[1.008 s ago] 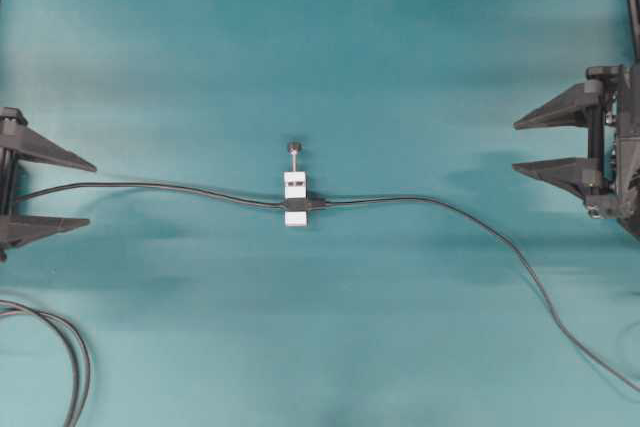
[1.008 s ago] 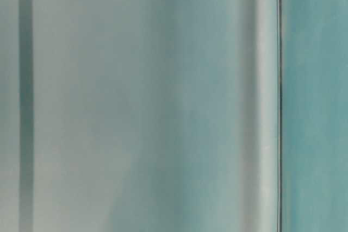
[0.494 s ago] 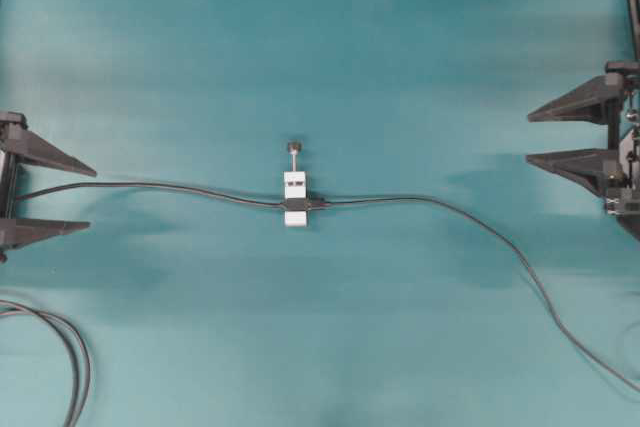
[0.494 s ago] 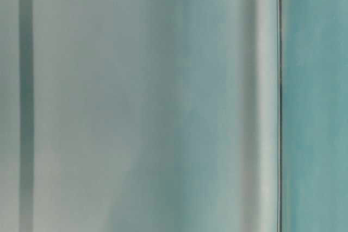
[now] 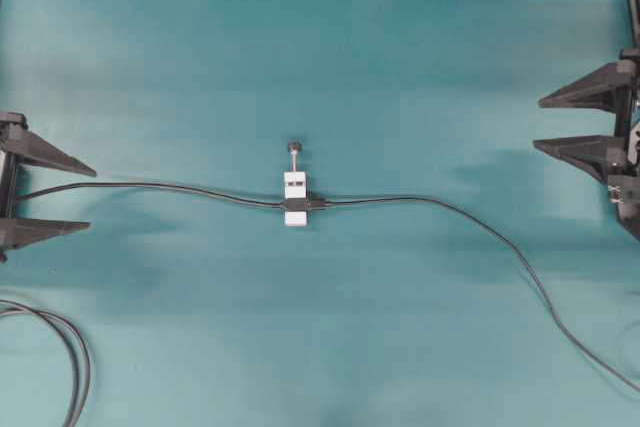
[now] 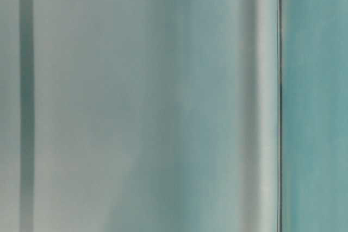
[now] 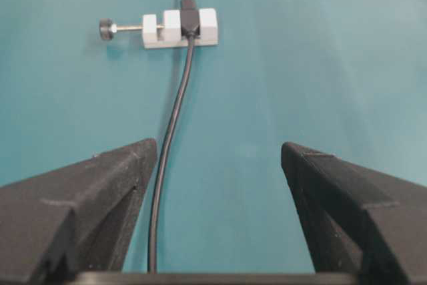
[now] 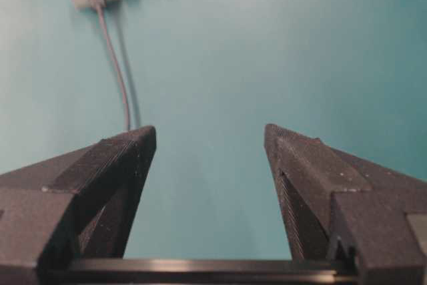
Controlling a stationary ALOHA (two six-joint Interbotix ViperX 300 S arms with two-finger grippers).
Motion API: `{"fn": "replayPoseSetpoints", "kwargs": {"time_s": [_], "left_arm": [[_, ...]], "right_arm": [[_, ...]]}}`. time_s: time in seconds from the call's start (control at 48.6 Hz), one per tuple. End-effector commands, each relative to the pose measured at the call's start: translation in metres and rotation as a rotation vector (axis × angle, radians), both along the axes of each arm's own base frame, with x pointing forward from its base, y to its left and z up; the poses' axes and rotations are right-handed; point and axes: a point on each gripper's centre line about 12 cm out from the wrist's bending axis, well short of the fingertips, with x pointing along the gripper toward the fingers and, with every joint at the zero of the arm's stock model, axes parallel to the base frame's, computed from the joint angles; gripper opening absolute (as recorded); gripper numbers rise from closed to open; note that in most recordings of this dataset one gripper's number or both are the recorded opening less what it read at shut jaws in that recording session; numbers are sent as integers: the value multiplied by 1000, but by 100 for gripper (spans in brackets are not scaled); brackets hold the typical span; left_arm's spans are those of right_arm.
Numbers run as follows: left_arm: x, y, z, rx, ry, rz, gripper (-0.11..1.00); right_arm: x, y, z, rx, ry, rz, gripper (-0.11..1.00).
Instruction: Insert the USB cable into the female connector supported by the left arm.
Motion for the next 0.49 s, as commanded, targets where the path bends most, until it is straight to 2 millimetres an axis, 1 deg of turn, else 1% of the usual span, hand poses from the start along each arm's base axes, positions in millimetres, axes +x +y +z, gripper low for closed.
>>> {"fn": "replayPoseSetpoints", "kwargs": {"time_s": [0.0,0.144,0.247,0.35,0.473], "left_arm": [[2,-1,4,15,-14,-9,89],[2,-1,4,15,-14,-9,89],[2,-1,4,15,-15,-9,89],[2,-1,4,15,-15,-9,89],[2,-1,4,15,-14,-9,89]], "right_arm": [[2,9,-1,14,-6,55,71],[1,24,-6,36,-8,153,71],[-1,33,-11,87,9,197,71],[-4,37,-20,121,34,209,71],[-6,38,-25,124,12,223,71]]}}
